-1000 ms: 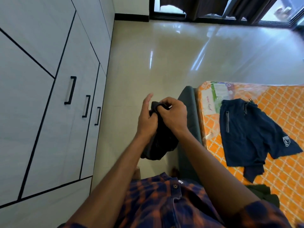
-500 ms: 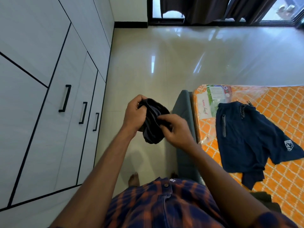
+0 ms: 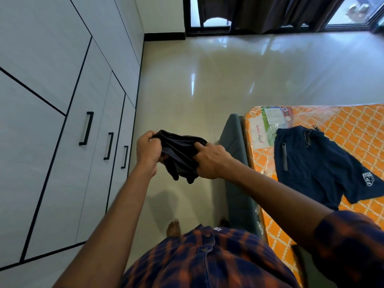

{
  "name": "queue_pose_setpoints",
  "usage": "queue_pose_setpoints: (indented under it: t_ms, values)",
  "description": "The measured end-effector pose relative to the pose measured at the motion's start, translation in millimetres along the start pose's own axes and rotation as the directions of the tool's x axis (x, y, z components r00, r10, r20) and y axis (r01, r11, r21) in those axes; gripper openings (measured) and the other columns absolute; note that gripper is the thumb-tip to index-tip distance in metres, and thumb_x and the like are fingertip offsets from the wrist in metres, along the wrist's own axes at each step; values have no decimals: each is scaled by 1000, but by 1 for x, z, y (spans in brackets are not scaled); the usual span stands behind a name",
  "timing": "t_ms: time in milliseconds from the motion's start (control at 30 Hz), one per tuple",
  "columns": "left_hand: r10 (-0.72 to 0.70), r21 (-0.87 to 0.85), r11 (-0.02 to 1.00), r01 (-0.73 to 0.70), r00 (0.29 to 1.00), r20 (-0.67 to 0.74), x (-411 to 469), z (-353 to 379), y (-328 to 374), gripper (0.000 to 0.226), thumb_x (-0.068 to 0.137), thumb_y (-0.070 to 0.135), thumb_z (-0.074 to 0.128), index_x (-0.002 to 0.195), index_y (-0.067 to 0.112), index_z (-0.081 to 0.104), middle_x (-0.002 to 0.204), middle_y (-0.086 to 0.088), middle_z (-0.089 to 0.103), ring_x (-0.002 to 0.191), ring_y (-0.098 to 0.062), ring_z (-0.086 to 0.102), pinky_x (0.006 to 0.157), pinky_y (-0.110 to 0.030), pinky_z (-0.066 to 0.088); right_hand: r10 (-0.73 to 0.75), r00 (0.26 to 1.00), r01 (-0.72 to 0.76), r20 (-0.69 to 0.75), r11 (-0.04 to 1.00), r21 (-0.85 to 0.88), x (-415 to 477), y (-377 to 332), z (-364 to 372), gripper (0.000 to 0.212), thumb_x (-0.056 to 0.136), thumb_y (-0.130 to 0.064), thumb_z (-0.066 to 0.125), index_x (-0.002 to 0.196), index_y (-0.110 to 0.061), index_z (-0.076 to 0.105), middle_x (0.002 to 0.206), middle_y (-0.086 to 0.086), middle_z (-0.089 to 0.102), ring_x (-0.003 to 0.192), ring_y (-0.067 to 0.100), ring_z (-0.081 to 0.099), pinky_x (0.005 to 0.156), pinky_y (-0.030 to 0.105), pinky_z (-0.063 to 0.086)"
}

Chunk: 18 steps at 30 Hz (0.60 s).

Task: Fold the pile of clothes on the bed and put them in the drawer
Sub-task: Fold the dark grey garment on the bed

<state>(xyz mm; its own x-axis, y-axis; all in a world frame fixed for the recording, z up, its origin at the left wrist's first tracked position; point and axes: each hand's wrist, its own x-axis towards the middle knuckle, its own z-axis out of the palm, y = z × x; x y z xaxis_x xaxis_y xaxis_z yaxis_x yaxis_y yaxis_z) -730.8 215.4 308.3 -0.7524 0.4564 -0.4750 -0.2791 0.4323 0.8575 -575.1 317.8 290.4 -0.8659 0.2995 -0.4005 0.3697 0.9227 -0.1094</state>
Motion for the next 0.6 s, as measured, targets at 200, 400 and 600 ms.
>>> queue_pose_setpoints:
  t_ms: [200, 400, 600]
  values:
    - [69, 144, 985, -92, 986, 155, -6, 5, 2, 29, 85, 0, 41, 77, 16, 64, 73, -10, 61, 67, -24, 61, 57, -34, 52, -207, 954, 246, 216, 954, -169, -8, -32, -8, 32, 101, -19, 49, 130, -15, 62, 126, 4, 60, 110, 26, 62, 85, 35, 52]
    - [-70, 284, 958, -44, 923, 377, -6, 0, 4, 31, 92, 2, 43, 73, 19, 61, 64, -2, 53, 55, -14, 49, 42, -20, 41, -251, 931, 336, 265, 871, -358, 3, -50, -3, 31, 105, -14, 45, 129, -9, 63, 133, 7, 64, 124, 26, 57, 101, 34, 44]
    - [-204, 266, 961, 81, 855, 477, -1, -18, 12, 32, 96, 0, 37, 77, 18, 57, 57, 3, 50, 43, -6, 44, 39, -19, 35, -141, 929, 165, 343, 985, -41, 15, -67, -16, 28, 100, -12, 55, 127, -7, 65, 126, 7, 65, 120, 21, 57, 95, 20, 37]
